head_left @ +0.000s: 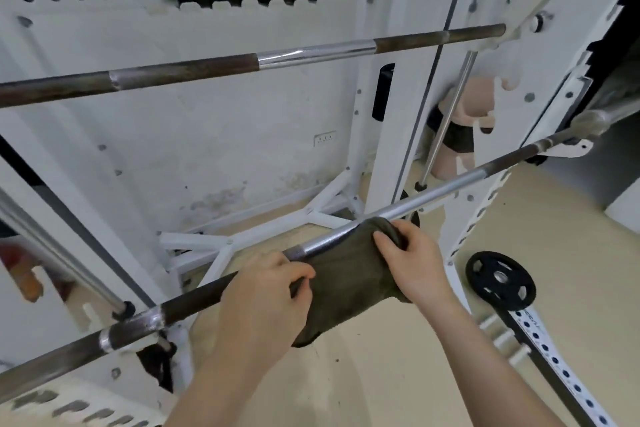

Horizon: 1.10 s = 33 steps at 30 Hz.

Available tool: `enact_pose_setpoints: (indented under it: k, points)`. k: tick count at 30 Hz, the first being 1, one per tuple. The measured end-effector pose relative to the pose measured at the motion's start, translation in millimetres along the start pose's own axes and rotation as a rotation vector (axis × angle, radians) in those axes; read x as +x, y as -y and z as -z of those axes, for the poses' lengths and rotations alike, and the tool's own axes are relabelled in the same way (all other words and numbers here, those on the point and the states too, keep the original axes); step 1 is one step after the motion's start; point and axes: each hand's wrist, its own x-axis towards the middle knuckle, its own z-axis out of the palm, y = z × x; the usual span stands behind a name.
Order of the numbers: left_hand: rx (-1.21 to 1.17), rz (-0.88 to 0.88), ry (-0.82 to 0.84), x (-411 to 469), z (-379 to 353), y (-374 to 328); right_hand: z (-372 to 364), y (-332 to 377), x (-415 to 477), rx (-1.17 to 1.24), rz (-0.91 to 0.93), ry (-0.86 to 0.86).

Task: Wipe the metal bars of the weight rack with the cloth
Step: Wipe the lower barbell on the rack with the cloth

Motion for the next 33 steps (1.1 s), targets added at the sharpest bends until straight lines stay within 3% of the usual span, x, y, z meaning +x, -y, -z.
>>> enact_pose_setpoints:
  k: [5,10,15,18,23,27,31,33]
  points:
    - [0.056,-0.075,0.005,16,-12,16,-46,16,25,-0.534,0.424,-0.245]
    - [0.079,-0.049,0.186,8,-27,14,-89,19,12,-0.370,0.475,-0.104]
    - [0.036,0.089,0.392,12,-15,19,-90,-5,8,-0.548,0.700,0.009]
    - [0.084,0.117,0.264,18,-7,11,-95,3,23,-0.618,0.720,0.012]
    - [0.156,0.296,-0.026,42,-40,-24,-92,-8,58,-0.751,0.925,0.112]
    - [0.141,0.275,-0.050,51,-68,-44,-44,-33,94,-0.699,0.893,0.006]
    - [0.280,0.218,-0.039,52,-72,-27,-10,-45,100,-0.843,0.863,0.186]
    - [0.287,0.295,0.026,56,-67,-24,-27,-34,78,-0.871,0.933,0.258]
